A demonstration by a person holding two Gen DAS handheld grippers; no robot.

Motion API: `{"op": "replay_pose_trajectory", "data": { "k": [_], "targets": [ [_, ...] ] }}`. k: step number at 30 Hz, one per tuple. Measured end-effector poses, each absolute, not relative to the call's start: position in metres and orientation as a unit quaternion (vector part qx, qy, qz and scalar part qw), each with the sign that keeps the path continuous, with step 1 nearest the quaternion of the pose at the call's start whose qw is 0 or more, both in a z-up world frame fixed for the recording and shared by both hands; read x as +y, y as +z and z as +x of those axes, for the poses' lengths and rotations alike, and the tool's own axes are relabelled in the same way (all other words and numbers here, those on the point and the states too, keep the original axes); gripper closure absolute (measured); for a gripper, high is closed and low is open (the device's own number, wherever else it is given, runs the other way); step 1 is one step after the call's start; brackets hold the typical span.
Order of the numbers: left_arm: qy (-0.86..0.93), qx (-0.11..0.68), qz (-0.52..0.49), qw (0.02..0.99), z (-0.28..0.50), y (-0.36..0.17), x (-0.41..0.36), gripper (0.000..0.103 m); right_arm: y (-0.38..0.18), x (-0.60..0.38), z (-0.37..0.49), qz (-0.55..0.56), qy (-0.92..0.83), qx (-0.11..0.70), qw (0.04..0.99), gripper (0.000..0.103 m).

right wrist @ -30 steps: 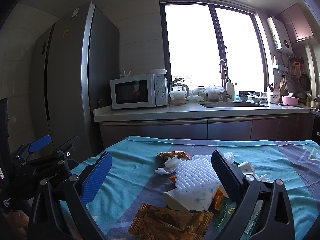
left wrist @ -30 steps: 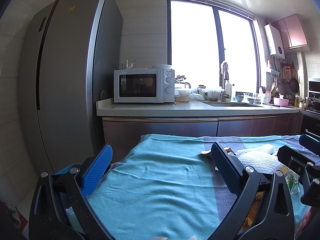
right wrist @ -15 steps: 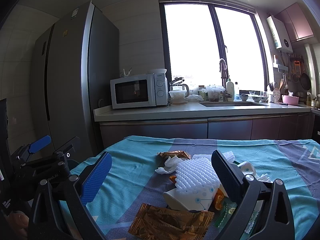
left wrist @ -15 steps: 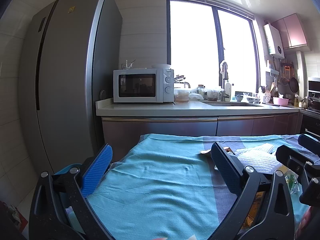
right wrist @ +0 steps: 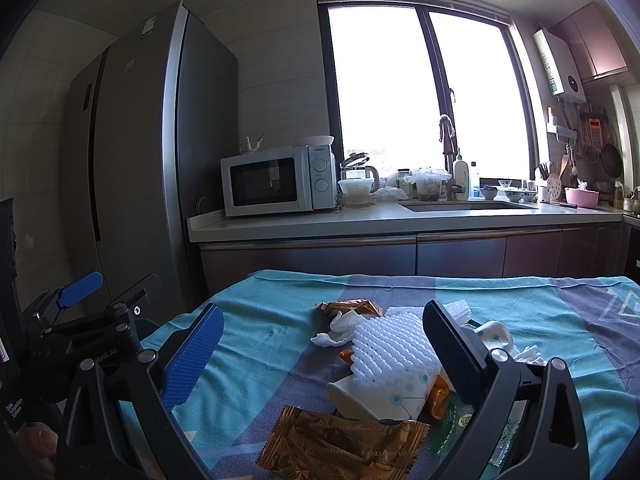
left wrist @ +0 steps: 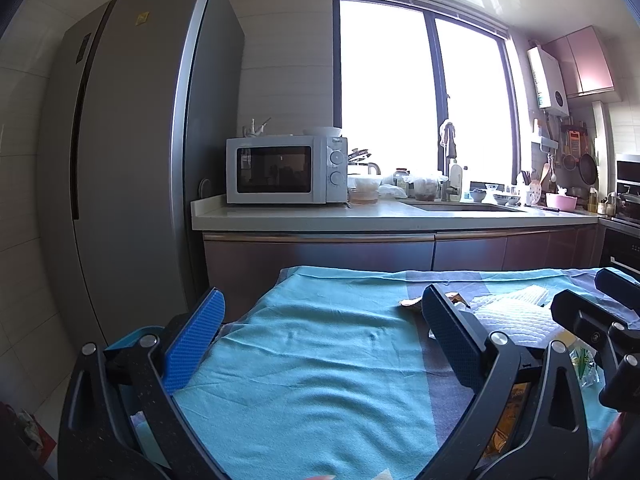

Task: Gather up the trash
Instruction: 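Grasp the gold wrapper with the left tool while the right tool grasps a white foam net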

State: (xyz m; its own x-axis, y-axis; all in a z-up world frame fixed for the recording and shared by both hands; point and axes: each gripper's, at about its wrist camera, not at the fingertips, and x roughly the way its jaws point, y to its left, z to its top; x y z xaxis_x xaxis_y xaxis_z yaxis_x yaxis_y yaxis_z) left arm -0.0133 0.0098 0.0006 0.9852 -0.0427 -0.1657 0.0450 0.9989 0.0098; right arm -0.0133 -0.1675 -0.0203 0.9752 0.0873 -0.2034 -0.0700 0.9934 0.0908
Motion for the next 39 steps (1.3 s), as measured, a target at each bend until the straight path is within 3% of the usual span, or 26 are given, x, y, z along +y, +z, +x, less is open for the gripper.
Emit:
{"op": "replay_pose_trajectory", "data": {
  "k": [9,21,26,28,33,35,39],
  "targets": [
    [-0.054,0.098,0.016,0.994,-0.008,-0.007,0.002,0.006,-0.024,-0.176,-0.012,0.046,0.033,0.112,0.992,0.007],
    [-0.234,0.184,0.066,0.953,0.01,-0.04,-0.048,0.006,-0.041,-0.228,0.0,0.108,0.004,0.164,0.98,0.007],
    [-0.3,0.228,0.079,0.923,0.019,-0.066,-0.075,0.008,-0.048,-0.239,0.012,0.134,0.022,0.194,0.971,0.015],
    [-0.32,0.254,0.078,0.909,0.027,-0.078,-0.083,0.015,-0.051,-0.243,0.017,0.143,0.03,0.207,0.967,0.017],
    [-0.383,0.312,0.052,0.868,0.046,-0.1,-0.095,0.019,-0.06,-0.245,0.033,0.155,0.045,0.232,0.959,0.019],
    [-0.391,0.328,0.042,0.859,0.052,-0.104,-0.097,0.027,-0.063,-0.245,0.038,0.162,0.053,0.238,0.956,0.022],
    [-0.407,0.355,0.017,0.841,0.066,-0.113,-0.095,0.055,-0.067,-0.243,0.046,0.17,0.068,0.248,0.951,0.036]
  ]
}}
